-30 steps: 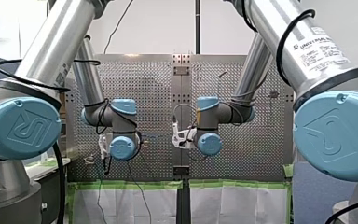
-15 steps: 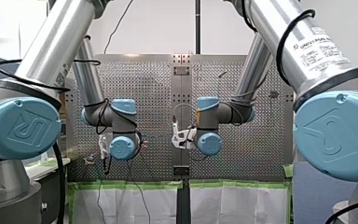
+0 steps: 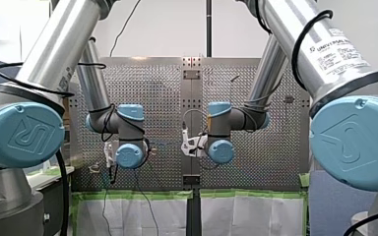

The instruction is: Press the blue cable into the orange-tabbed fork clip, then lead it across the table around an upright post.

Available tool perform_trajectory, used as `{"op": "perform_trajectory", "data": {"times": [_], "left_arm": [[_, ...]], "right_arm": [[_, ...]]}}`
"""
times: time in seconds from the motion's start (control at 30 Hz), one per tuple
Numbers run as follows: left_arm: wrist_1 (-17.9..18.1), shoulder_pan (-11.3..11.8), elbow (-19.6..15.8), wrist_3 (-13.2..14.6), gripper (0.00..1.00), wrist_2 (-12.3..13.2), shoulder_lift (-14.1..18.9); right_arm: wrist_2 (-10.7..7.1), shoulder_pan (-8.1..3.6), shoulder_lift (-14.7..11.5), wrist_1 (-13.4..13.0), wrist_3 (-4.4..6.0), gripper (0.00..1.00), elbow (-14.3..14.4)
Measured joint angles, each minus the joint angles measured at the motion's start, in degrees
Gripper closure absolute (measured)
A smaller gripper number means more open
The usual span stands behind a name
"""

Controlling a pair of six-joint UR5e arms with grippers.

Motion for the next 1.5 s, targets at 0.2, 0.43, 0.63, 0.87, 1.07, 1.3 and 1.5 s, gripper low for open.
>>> {"op": "perform_trajectory", "data": {"times": [0.2, 0.43, 0.63, 0.87, 1.07, 1.3, 1.5], "left_arm": [[-0.21, 0.03, -0.04, 0.13, 1.00, 0.04, -0.19], [-1.16, 0.08, -0.08, 0.34, 1.00, 0.09, -2.68], [-1.22, 0.09, -0.09, 0.35, 1.00, 0.09, -3.14], [-1.23, 0.09, -0.08, 0.35, 1.00, 0.09, -3.15], [-1.23, 0.09, -0.09, 0.35, 1.00, 0.09, -3.16], [-1.23, 0.09, -0.09, 0.35, 1.00, 0.09, -3.16], [-1.23, 0.09, -0.09, 0.35, 1.00, 0.09, -3.17]], "right_arm": [[0.00, -0.01, -0.01, 0.00, 0.00, 1.00, 0.00], [0.00, 0.00, -0.07, 0.00, 0.00, 1.00, 0.00], [0.00, 0.00, -0.09, 0.00, 0.00, 1.00, 0.01], [0.01, 0.00, -0.09, 0.00, 0.00, 1.00, 0.00], [0.05, -0.05, -0.05, 0.04, -0.06, 1.00, 0.05], [0.58, -1.95, 3.22, 3.31, -0.49, 1.00, 1.14], [0.61, -2.18, 6.94, 5.26, -0.53, 1.00, 1.22]]}}
